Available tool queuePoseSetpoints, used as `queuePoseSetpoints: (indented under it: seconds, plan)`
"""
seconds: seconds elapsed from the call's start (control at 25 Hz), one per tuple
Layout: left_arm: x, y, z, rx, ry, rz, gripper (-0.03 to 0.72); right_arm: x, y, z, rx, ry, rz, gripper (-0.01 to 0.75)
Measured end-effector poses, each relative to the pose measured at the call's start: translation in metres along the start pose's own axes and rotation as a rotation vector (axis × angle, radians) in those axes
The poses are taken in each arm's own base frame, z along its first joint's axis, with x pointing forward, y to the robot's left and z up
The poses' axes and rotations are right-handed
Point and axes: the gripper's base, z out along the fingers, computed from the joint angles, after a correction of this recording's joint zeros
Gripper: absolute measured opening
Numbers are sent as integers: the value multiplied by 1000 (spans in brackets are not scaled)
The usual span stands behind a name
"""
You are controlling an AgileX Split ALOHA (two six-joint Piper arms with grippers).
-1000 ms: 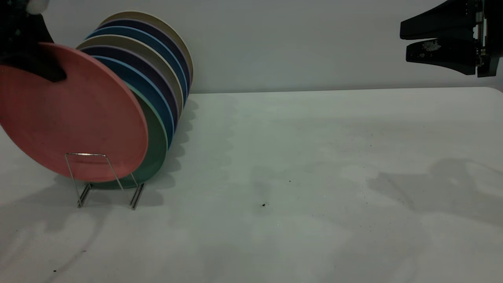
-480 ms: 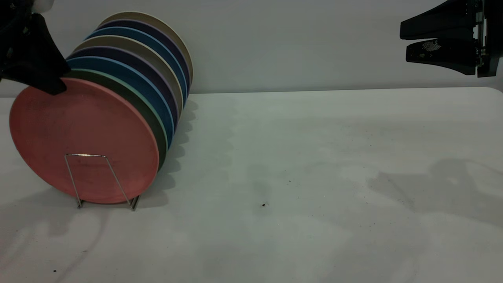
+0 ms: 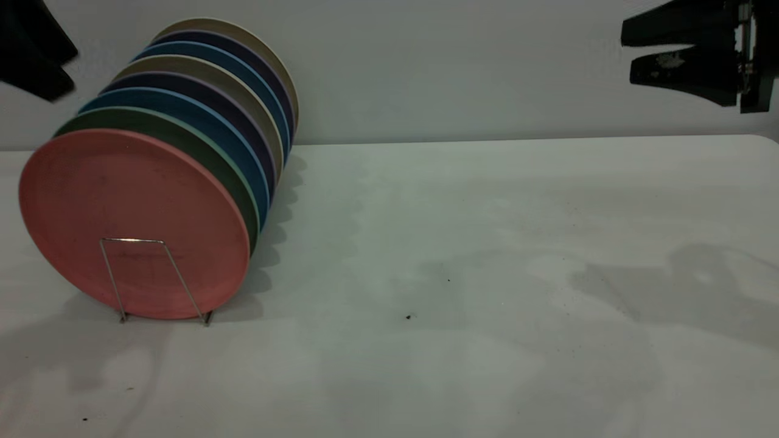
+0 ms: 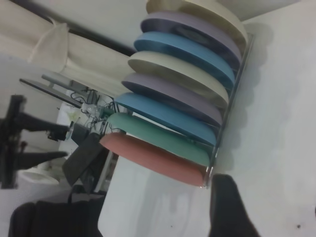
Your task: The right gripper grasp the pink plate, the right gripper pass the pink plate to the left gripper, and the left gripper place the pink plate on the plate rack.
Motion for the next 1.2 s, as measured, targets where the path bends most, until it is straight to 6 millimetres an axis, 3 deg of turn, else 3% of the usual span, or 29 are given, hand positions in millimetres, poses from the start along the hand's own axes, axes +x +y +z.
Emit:
queuePoseSetpoints:
  seconds: [0.16,0.36,0.56,0.72,0.92,1.2]
  plan:
    - [-14,-14,-38,-50,-28,-22,441,-8,36,-14,2,18,-66,440]
    - [-28,-33,-88,-172,-94,-369,443,-3,113,-51,70,138,-290,440]
    - [-26,-51,-112,-204,-44,-658,443,23,190,-98,235,187,-426,440]
    - [-21,-59,-123,-251,8,-767,443,55,224,-134,472,186,-438,440]
    - [-22,-64,-131,-271,-12,-795,443,101,223,-168,786,188,-368,440]
    - [-22,-70,-130,-217,14,-873,443,164,168,-173,994,244,-160,440]
